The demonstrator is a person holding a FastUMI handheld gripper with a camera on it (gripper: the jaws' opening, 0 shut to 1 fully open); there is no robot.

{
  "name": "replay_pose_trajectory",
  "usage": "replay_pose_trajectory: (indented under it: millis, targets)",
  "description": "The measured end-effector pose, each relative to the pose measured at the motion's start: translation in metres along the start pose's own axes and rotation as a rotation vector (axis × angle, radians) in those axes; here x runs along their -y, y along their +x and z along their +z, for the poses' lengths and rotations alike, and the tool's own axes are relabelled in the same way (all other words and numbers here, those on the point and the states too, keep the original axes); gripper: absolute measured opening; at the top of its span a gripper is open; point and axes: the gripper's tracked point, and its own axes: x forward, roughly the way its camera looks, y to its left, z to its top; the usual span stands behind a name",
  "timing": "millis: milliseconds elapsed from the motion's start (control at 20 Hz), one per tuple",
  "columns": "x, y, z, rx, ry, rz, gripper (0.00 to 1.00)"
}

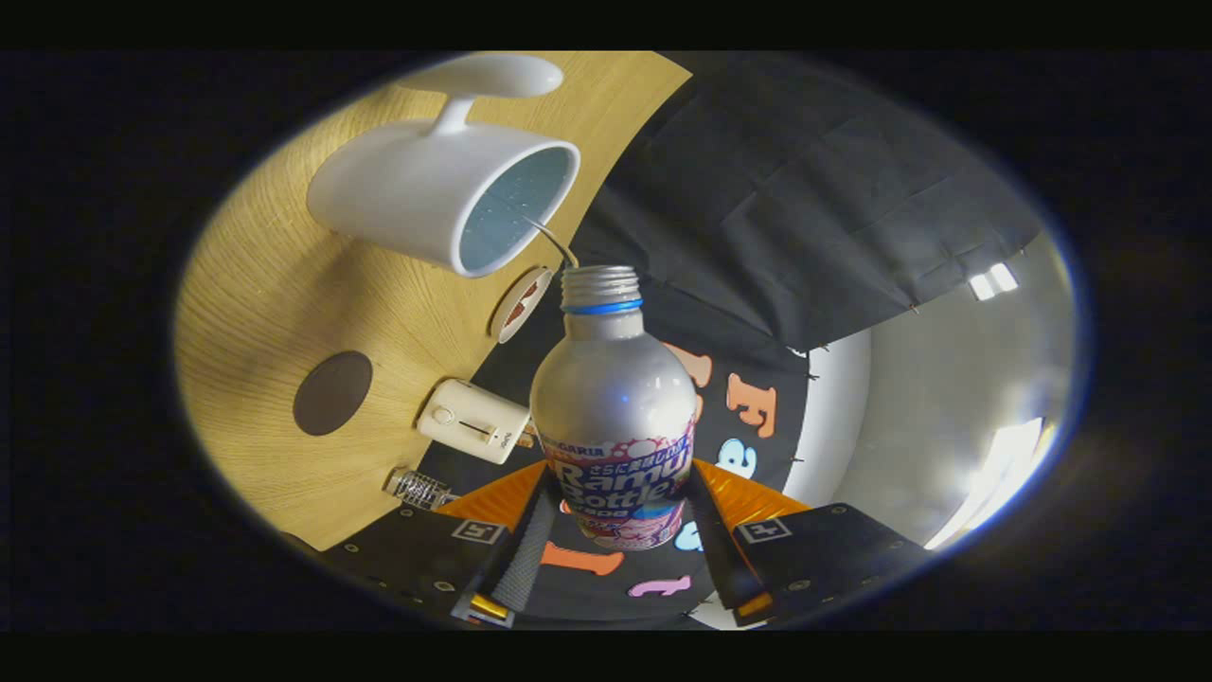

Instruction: Take the bottle from table, then pour the juice into the cup, finally place the bottle on the coaster

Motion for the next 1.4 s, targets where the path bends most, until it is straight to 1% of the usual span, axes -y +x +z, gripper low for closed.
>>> replay_pose_trajectory:
  millis: [500, 700, 900, 1000, 1150, 1300, 1400]
  targets:
    - [-0.001, 0.002, 0.005, 0.015, 0.007, -0.008, 0.74]
    - [-0.006, 0.003, 0.004, 0.008, 0.055, 0.008, 0.74]
    - [-0.018, 0.003, 0.001, -0.013, 0.192, 0.064, 0.74]
    - [-0.027, 0.004, 0.0, -0.028, 0.28, 0.093, 0.74]
    - [-0.039, 0.006, -0.011, -0.071, 0.477, 0.147, 0.74]
    - [-0.04, 0.014, -0.018, -0.113, 0.662, 0.161, 0.74]
    - [-0.044, 0.014, -0.021, -0.139, 0.812, 0.176, 0.74]
